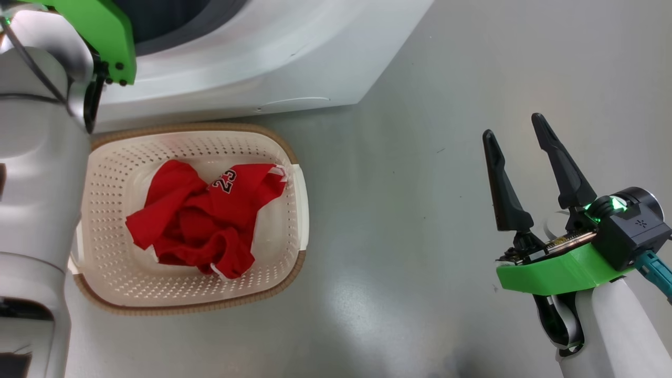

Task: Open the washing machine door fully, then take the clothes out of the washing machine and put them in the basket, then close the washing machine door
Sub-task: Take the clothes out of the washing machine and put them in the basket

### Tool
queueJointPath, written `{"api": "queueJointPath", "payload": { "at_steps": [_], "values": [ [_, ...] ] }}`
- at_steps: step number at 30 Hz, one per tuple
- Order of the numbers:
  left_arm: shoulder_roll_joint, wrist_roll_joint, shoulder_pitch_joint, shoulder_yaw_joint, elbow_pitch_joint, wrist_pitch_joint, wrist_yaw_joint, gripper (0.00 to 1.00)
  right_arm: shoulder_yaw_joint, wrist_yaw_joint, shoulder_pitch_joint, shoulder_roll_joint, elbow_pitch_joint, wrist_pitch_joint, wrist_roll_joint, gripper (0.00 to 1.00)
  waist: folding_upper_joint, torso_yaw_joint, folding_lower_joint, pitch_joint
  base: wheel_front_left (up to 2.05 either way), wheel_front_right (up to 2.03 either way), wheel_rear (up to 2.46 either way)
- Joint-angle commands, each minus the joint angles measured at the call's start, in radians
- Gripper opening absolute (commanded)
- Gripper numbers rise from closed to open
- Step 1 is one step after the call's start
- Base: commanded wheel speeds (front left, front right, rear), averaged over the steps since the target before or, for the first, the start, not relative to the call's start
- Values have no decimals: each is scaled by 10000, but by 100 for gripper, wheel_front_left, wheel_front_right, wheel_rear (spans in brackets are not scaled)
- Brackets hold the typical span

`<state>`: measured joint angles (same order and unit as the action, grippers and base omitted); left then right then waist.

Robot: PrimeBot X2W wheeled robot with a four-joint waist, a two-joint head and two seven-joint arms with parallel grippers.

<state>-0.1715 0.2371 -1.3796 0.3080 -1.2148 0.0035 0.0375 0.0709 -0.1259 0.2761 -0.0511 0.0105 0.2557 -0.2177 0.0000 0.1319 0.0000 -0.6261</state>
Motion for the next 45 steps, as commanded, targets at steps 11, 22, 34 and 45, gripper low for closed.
{"api": "queueJointPath", "payload": {
  "at_steps": [11, 22, 34, 45],
  "values": [
    [-463, -160, 412, 119, 953, -2450, -349, 0, 38, -48, 98, 9, -68, 61, -78, 100, 0, -425, 0, 418, 0, 0, 0],
    [-275, 674, 2925, -1320, 4906, -2650, -263, 0, -104, -48, -99, 9, 165, 61, -110, 100, 0, -851, 0, 1249, 0, 0, 0],
    [325, 260, 5698, -2266, 8512, -2652, 43, 0, -174, -48, -422, 9, 332, 61, -222, 100, 0, -1146, 0, 2334, 0, 0, 0],
    [720, -481, 8327, -2822, 10901, -2652, 328, 0, 13, -48, -961, 9, 509, 61, -333, 100, 0, -1066, 0, 3586, 0, 0, 0]
  ]
}}
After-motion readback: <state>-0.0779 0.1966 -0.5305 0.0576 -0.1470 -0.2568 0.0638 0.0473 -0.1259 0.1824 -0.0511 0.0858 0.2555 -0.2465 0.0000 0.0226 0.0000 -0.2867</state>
